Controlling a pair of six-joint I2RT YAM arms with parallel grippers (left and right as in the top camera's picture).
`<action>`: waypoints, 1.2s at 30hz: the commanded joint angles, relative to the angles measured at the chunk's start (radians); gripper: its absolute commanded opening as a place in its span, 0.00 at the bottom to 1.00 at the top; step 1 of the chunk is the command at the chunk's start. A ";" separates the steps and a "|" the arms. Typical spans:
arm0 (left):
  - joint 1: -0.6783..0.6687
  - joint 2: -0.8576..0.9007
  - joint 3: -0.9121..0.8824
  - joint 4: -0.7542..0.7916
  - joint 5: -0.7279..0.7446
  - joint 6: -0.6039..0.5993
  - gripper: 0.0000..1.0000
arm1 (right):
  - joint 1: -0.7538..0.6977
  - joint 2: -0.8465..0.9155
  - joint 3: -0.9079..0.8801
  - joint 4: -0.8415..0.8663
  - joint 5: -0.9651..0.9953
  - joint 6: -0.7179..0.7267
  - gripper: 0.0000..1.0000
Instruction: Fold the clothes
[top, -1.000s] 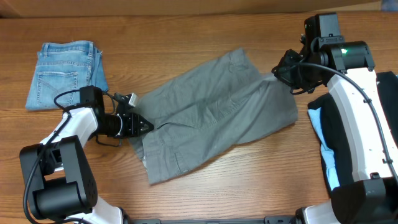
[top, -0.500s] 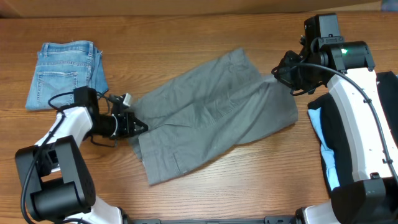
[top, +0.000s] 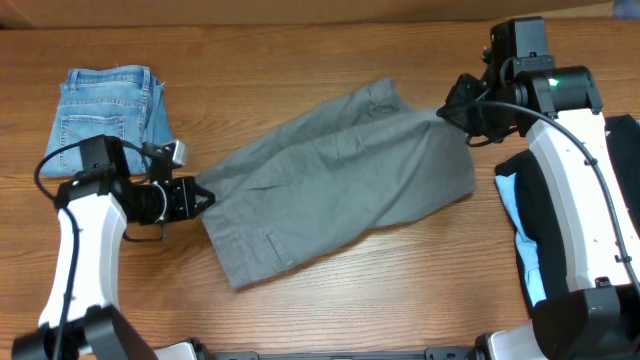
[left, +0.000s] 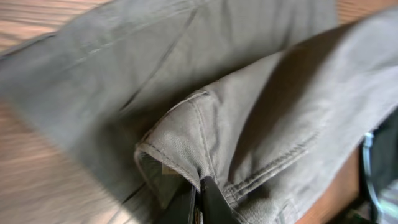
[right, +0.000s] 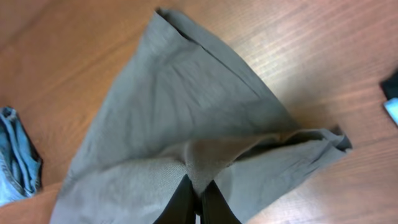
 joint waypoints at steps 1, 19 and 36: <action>0.007 -0.040 0.026 -0.003 -0.154 -0.036 0.04 | -0.007 -0.014 0.026 0.045 -0.003 -0.007 0.04; 0.005 0.009 0.002 0.208 -0.259 -0.104 0.04 | -0.007 0.130 0.026 0.307 -0.003 -0.007 0.04; 0.005 0.127 0.001 0.161 -0.389 -0.152 0.04 | -0.007 0.197 0.021 0.367 -0.003 -0.008 0.04</action>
